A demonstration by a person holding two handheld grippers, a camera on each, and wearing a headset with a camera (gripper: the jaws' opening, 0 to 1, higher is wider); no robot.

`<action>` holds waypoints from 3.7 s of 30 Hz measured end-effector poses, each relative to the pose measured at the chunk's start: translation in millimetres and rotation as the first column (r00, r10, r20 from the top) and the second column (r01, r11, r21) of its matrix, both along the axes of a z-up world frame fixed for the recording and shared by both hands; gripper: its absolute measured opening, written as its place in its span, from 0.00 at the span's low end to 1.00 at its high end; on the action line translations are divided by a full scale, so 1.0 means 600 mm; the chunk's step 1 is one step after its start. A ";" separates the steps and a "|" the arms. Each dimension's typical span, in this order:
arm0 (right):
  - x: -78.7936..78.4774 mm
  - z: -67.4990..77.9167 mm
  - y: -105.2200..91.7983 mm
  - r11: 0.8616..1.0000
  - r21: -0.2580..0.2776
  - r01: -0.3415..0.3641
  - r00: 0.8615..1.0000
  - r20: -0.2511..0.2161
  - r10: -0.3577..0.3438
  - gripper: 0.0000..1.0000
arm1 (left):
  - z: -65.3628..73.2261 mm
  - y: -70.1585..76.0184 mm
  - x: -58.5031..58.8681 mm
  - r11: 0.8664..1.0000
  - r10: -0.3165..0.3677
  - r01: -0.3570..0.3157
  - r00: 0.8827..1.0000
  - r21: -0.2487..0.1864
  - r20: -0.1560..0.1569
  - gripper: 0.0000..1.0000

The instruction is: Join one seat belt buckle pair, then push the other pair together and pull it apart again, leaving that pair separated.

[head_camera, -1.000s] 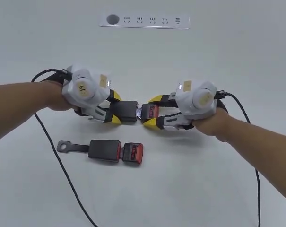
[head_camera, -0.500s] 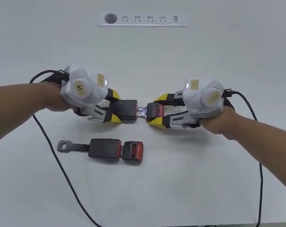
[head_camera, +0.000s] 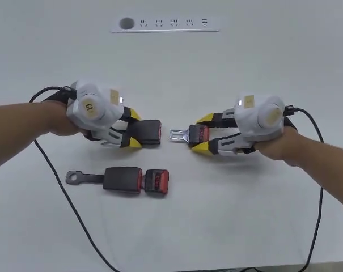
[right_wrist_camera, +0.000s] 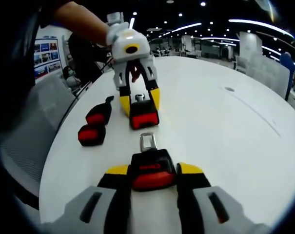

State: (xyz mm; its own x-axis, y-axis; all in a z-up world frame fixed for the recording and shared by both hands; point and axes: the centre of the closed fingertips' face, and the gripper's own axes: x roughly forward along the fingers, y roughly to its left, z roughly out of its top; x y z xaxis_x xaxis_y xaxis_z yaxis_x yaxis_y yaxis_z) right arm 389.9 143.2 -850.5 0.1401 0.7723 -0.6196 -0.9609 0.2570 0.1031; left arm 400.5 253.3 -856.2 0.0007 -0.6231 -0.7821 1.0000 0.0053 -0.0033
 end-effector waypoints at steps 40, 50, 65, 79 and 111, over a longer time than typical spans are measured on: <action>-0.023 -0.010 -0.130 0.997 -0.029 0.070 0.997 -0.020 -0.071 0.37 | -0.001 -0.004 -0.001 1.000 -0.006 0.007 1.000 0.023 -0.005 0.34; -0.023 -0.008 -0.131 0.997 -0.038 0.068 0.998 -0.013 -0.069 0.38 | -0.002 -0.004 -0.001 0.999 -0.005 0.005 1.000 0.045 -0.018 0.35; 0.006 0.020 -0.135 0.976 -0.029 0.218 0.975 0.042 -0.216 0.62 | 0.036 -0.026 0.002 0.993 0.121 -0.122 0.992 -0.010 -0.027 0.65; -0.007 0.055 -0.114 0.906 0.035 0.423 0.898 0.116 -0.424 0.84 | 0.096 -0.005 -0.004 0.896 0.415 -0.421 0.907 -0.140 -0.072 0.88; -0.131 0.120 -0.039 0.849 0.154 0.506 0.829 0.185 -0.527 0.98 | 0.173 0.149 -0.177 0.719 0.638 -0.633 0.765 -0.288 -0.088 1.00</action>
State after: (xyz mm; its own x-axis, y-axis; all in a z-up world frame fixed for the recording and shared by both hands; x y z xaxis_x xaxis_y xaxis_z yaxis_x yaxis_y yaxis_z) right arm 311.0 119.7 -778.2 0.6539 0.6031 -0.4568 -0.6916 0.7213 -0.0378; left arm 294.5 342.5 -752.2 0.4891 -0.6633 -0.5664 0.7618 0.6411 -0.0928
